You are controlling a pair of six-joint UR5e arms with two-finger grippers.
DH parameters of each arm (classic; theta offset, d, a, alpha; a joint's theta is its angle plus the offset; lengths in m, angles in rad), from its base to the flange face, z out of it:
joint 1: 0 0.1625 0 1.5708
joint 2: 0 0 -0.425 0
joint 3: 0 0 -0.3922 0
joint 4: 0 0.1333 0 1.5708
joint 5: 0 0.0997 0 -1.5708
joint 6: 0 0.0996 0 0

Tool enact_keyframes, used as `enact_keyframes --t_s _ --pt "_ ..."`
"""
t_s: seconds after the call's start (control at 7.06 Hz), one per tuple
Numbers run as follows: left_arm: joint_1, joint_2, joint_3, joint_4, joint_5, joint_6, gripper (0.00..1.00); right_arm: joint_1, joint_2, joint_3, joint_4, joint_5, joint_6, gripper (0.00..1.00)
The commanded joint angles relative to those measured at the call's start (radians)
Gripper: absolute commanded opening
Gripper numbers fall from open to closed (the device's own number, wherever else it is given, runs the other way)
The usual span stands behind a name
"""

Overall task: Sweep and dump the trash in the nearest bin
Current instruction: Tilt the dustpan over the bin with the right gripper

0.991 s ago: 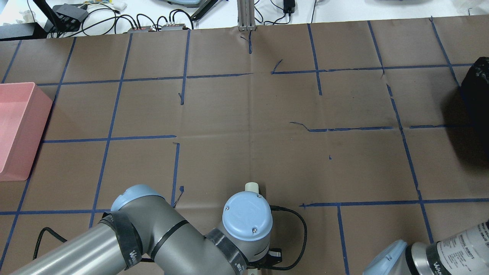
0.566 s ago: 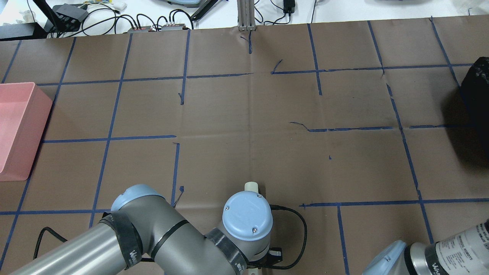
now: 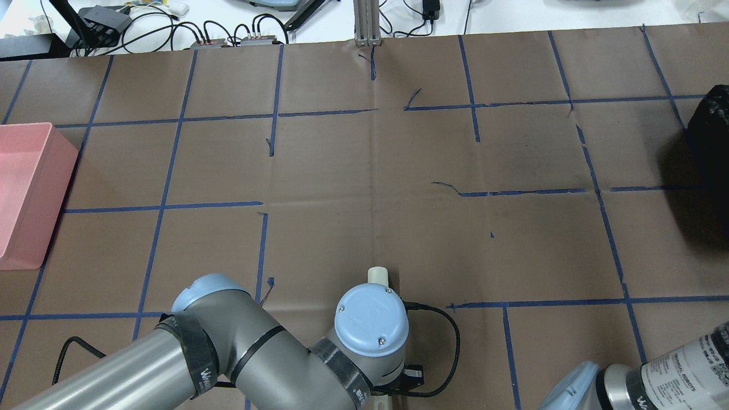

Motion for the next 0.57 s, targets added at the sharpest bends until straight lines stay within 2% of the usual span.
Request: enact_keyframes --t_s 0.0,0.14,0.42 --pt "0.000 -0.002 0.001 0.003 0.053 0.001 0.69 0.022 -0.001 0.006 -0.025 -0.068 0.002 0.03" --pt "0.000 -0.002 0.001 0.003 0.084 -0.004 0.76 0.029 -0.001 0.009 -0.027 -0.076 0.003 0.03" --pt "0.000 -0.001 0.006 0.003 0.084 -0.002 0.85 0.034 -0.008 0.017 -0.027 -0.113 0.002 0.04"
